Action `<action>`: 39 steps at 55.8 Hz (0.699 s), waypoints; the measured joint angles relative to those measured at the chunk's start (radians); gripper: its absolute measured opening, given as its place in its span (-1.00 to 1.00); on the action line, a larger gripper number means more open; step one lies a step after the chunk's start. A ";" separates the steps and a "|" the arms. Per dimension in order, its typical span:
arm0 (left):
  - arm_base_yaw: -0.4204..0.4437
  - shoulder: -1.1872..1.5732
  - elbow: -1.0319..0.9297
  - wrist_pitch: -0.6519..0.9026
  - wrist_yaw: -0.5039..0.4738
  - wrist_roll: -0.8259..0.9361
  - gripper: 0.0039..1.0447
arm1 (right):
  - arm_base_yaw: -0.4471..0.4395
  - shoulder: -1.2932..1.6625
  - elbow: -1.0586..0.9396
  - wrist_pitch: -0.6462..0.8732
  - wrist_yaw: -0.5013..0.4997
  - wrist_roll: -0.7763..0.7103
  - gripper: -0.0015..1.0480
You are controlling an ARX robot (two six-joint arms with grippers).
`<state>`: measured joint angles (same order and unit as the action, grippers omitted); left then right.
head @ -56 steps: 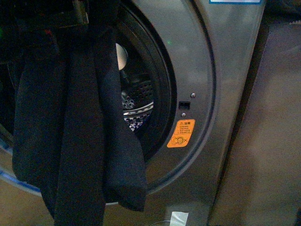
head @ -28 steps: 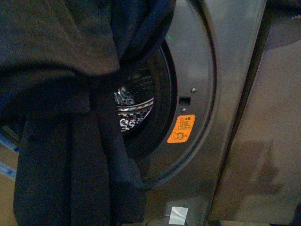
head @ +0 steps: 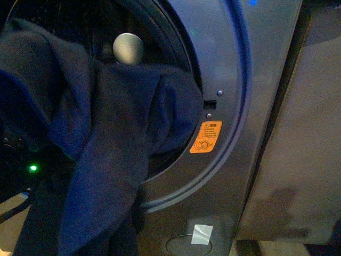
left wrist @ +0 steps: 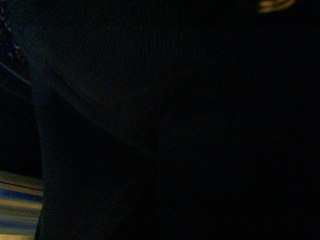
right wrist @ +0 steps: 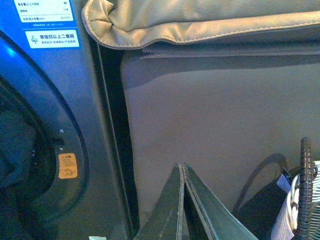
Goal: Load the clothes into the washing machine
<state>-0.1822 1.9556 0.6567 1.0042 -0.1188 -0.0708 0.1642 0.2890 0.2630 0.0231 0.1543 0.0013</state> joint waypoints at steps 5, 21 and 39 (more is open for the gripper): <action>0.010 0.100 0.084 -0.006 -0.031 0.011 -0.76 | -0.053 -0.056 -0.034 -0.030 -0.074 0.000 -0.95; 0.025 0.259 0.337 -0.164 -0.089 0.015 -0.77 | -0.159 -0.168 -0.113 -0.057 -0.153 -0.001 -0.95; 0.026 0.365 0.584 -0.357 -0.203 0.013 -0.77 | -0.161 -0.208 -0.171 -0.041 -0.153 -0.001 -0.95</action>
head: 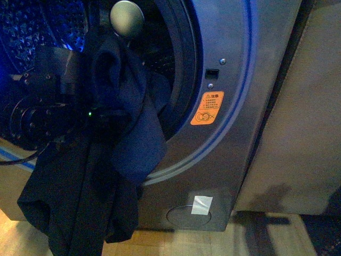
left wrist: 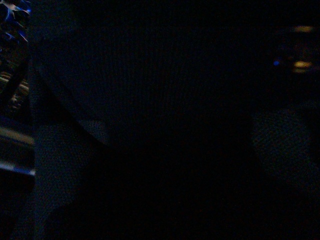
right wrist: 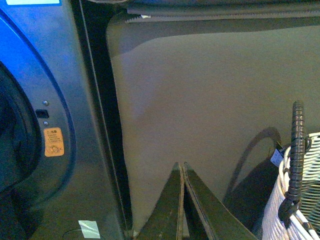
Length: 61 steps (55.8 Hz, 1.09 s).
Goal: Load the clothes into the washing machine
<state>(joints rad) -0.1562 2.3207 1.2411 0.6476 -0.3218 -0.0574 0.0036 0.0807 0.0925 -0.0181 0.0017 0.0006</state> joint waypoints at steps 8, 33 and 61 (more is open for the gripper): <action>0.001 0.042 0.117 -0.084 -0.065 0.001 -0.77 | 0.000 -0.013 -0.015 0.004 0.000 0.000 -0.95; 0.010 0.131 0.447 -0.218 -0.232 -0.049 -0.77 | -0.001 -0.072 -0.079 0.014 0.000 0.000 -0.95; -0.016 0.344 0.825 -0.389 -0.251 -0.037 -0.78 | -0.001 -0.076 -0.086 0.014 0.000 0.000 -0.95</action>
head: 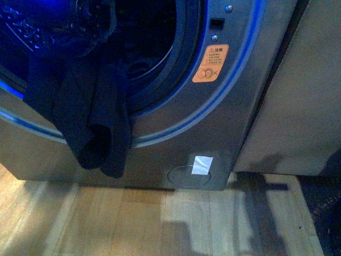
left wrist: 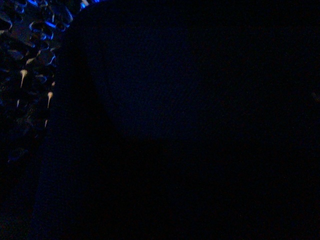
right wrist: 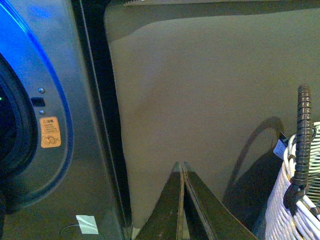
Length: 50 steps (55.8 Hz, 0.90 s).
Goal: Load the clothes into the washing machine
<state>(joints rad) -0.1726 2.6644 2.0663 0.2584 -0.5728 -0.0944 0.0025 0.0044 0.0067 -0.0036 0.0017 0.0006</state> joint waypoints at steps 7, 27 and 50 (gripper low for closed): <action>0.000 0.057 0.153 -0.071 0.006 0.006 -0.78 | 0.000 0.000 0.000 0.000 0.000 0.000 -0.95; 0.015 0.062 0.157 -0.081 0.077 -0.011 -0.27 | 0.000 0.000 0.000 0.000 0.000 0.000 -0.95; 0.014 -0.208 -0.252 -0.065 0.208 -0.013 0.92 | 0.000 0.000 0.000 0.000 0.000 0.000 -0.95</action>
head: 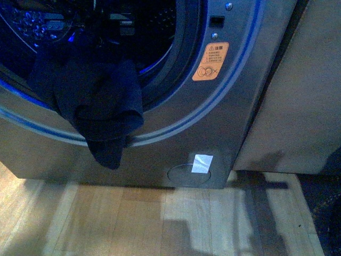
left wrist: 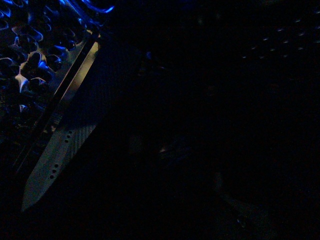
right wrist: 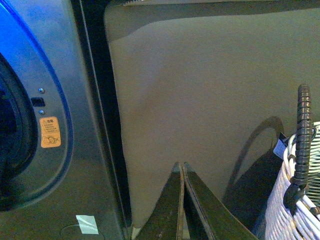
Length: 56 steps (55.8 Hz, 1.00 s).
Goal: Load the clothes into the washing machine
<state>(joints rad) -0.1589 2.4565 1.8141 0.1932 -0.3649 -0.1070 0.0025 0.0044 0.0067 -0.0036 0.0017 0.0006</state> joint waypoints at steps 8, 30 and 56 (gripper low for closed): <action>-0.003 -0.156 -0.192 0.034 0.049 0.005 0.88 | 0.000 0.000 0.000 0.000 0.000 0.000 -0.95; -0.037 -0.541 -0.807 0.301 0.242 0.098 0.88 | 0.000 0.000 0.000 0.000 0.000 0.000 -0.95; -0.053 -1.256 -1.473 0.683 0.157 0.090 0.09 | 0.000 0.000 0.000 0.000 0.000 0.000 -0.95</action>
<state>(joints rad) -0.2123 1.2007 0.3408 0.8761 -0.2081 -0.0170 0.0025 0.0044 0.0067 -0.0036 0.0017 0.0006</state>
